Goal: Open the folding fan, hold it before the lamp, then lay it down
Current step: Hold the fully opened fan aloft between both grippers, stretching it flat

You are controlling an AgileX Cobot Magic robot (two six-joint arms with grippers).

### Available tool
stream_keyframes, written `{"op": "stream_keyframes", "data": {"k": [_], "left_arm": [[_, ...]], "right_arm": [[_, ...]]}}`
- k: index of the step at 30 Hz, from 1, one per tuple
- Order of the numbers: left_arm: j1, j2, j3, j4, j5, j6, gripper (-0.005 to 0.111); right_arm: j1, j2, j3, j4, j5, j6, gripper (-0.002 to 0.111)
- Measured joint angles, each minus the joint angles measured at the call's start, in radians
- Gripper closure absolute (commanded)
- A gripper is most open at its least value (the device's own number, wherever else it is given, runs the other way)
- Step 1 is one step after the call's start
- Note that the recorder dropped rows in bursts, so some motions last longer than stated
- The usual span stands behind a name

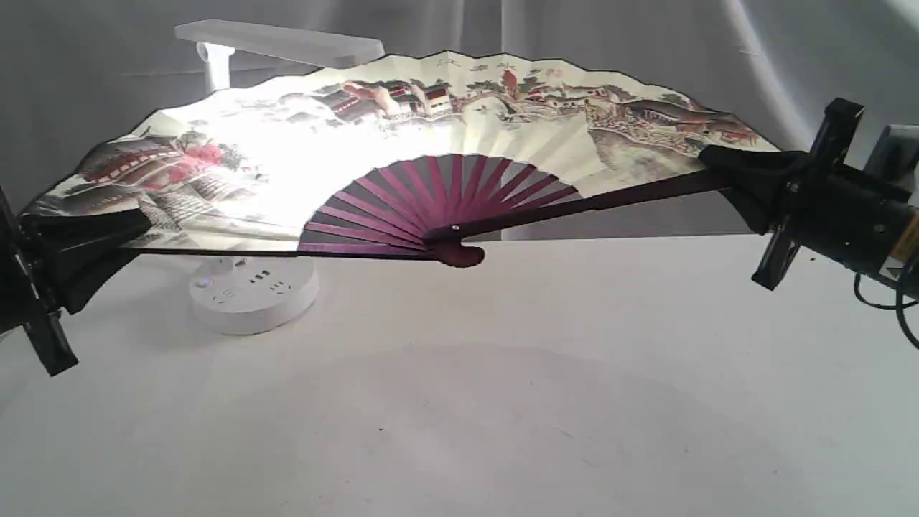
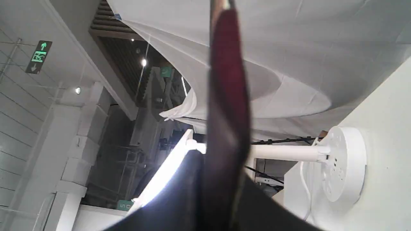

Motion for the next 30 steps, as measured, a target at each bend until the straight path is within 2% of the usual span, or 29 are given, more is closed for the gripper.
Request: {"op": "stream_keyframes", "data": {"k": [30], "left_arm": [[0.007, -0.002, 0.000, 0.007, -0.016, 0.000, 0.107]], "right_arm": [[-0.002, -0.057, 0.000, -0.017, 0.015, 0.000, 0.108]]}}
